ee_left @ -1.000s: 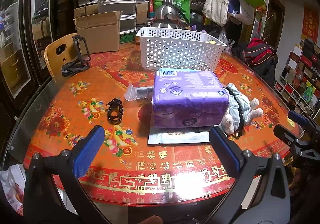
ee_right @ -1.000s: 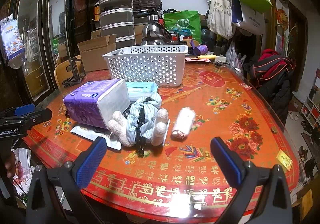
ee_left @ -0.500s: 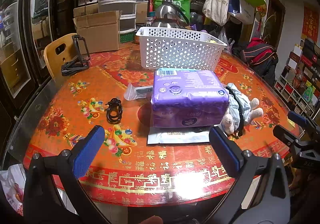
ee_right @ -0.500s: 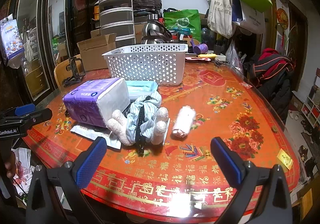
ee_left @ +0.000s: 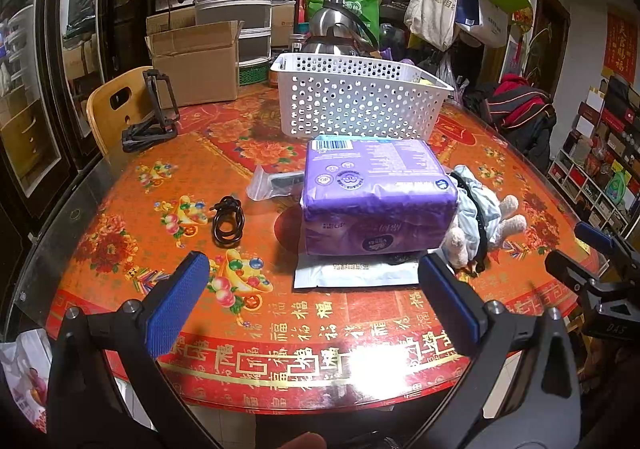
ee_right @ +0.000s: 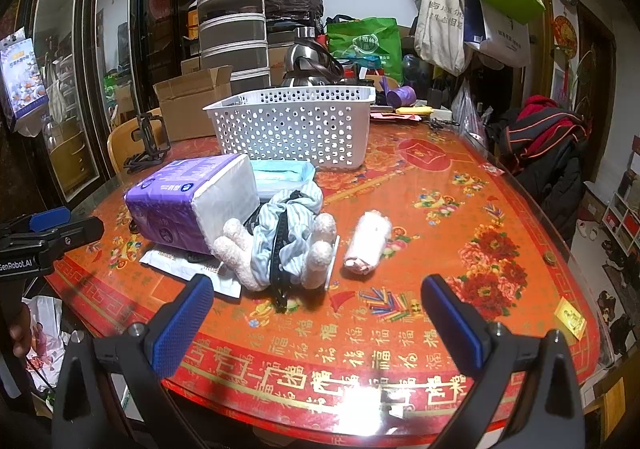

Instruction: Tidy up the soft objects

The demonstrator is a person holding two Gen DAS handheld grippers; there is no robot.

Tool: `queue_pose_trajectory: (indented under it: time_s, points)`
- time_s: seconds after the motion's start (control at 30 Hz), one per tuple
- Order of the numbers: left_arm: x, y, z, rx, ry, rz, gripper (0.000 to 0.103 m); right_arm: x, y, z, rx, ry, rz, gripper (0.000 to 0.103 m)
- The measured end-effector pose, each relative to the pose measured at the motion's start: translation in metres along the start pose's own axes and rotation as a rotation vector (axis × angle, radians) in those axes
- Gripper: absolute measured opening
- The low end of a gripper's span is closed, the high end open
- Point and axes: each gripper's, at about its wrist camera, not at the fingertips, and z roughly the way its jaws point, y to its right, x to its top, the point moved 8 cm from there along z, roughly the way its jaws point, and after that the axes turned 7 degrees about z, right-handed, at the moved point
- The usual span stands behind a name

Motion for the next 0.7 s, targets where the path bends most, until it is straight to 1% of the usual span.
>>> queue_pose_trajectory:
  time_s: [0.3,0.43,0.5,0.53,0.63,0.67,0.7]
  points:
    - [0.0,0.001,0.003,-0.007,-0.003,-0.002,0.103,0.0,0.0,0.001,0.003,0.0,0.0,0.103]
    - [-0.003,-0.004,0.009,-0.01,-0.018,-0.019,0.103,-0.002,0.002,0.005,0.042,0.005,0.024,0.103]
    - [-0.004,-0.01,0.014,0.0,-0.028,-0.034,0.103,0.0,0.007,0.008,0.047,0.015,0.035,0.103]
    - [-0.005,-0.012,0.016,0.004,-0.027,-0.036,0.103,0.001,0.012,0.009,0.043,0.036,0.044,0.103]
    - [-0.002,-0.021,0.019,0.027,0.0,-0.039,0.103,0.007,0.028,0.011,0.03,0.088,0.07,0.103]
    - [0.0,-0.025,0.02,0.036,0.014,-0.042,0.103,0.007,0.033,0.014,0.026,0.081,0.071,0.103]
    - [0.002,-0.029,0.022,0.023,0.026,-0.046,0.103,0.007,0.039,0.02,0.016,0.053,0.071,0.103]
